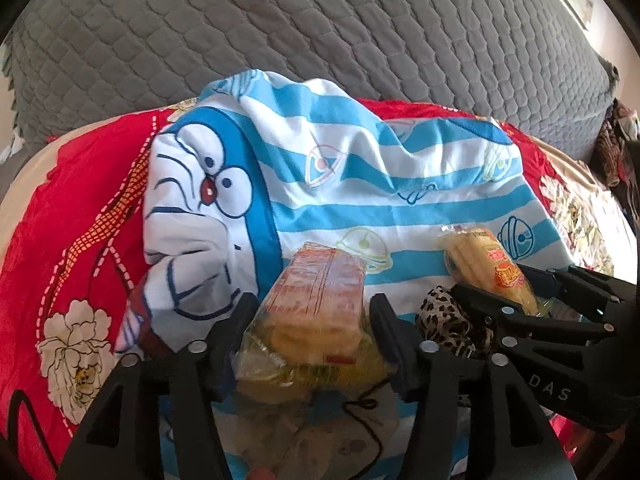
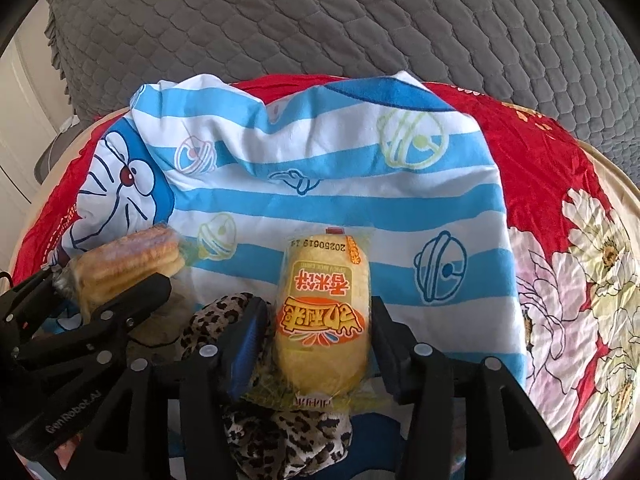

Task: Organize objects
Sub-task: 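Lower both cakes onto the striped shirt beside the scrunchies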

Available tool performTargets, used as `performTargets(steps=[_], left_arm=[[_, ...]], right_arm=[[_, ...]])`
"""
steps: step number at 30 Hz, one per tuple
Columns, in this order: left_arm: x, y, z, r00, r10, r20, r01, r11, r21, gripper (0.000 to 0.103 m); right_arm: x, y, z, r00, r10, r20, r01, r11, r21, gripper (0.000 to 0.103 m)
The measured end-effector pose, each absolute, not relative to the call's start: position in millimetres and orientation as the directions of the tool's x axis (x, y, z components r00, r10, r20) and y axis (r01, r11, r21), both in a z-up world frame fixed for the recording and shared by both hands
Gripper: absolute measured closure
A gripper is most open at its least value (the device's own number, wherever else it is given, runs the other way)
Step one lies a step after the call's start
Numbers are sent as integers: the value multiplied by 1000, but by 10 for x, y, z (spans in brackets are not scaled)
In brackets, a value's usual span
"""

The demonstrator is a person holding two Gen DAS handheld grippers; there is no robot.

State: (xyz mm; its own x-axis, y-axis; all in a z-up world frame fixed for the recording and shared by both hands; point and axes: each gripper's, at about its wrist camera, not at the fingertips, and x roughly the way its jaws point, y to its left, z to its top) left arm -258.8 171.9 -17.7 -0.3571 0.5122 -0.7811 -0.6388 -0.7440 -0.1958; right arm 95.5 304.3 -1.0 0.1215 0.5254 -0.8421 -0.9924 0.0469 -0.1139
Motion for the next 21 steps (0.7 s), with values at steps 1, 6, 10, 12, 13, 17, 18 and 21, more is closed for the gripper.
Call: performTargets(steps=[1,6,10,12,13,17,18,21], left_arm=[[-2596,1706,-169,-359,510,-781,-634,-748,-197,39],[-2607,1642,-139,-364,507,-781,-626,-755,-198,32],[-2588,1603,-117,-365,508,-780,-625,-755,-199,30],[-2562,1565,-94,-367,509,-779,-623,-756,-200,30],[-2550,1542,-82,-368,511,-777,-624,-755,-201,30],[-2460,1473,2,-377,513,-771,-633,-751,-190,30],[-2440,1458,21,-378,515,-769,-633,-750,-190,30],[-2352,1405,100,-375,527,-762,-640,-742,-198,30]], right_arm=[[952,3035,3,121,526,-842,-992,47,-113,50],[935,3017,73,124,530,-839,-992,48,-116,48],[970,2998,126,123,535,-836,-992,53,-113,47],[992,3000,155,123,539,-833,-992,49,-115,47],[969,2961,175,124,540,-833,-992,48,-117,47],[928,2835,256,121,550,-827,-992,41,-118,46],[913,2792,284,119,556,-823,-992,40,-116,45],[867,2666,356,111,566,-817,-993,37,-109,43]])
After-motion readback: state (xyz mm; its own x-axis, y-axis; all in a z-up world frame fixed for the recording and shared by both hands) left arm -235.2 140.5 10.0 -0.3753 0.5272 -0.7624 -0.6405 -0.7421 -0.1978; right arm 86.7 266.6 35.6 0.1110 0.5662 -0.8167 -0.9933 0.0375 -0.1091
